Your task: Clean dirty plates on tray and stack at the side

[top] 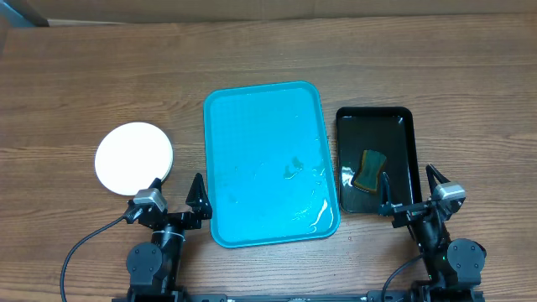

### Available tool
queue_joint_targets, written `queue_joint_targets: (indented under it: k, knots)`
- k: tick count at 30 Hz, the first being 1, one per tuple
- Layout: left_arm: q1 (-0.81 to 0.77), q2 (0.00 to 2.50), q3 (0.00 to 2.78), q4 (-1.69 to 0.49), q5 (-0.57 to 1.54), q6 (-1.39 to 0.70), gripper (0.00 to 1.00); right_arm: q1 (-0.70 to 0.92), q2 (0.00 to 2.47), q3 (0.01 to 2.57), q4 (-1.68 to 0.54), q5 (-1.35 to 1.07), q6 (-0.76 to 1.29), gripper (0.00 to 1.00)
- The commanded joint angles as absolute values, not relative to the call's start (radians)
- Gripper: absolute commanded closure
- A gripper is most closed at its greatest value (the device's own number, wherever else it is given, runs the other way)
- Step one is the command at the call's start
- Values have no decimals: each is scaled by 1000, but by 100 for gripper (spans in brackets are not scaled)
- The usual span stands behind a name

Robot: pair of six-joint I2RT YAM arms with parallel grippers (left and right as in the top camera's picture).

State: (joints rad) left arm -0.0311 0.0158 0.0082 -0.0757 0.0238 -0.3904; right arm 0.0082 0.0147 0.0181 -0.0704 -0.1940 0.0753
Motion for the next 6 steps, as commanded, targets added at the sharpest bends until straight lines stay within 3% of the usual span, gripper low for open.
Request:
queue_joint_targets:
  k: [1, 6]
  knots:
    - [-34, 13, 6, -78, 15, -389, 0, 7, 7, 8, -65, -183, 78, 0]
    - [-34, 13, 6, -78, 15, -389, 0, 7, 7, 8, -65, -184, 78, 0]
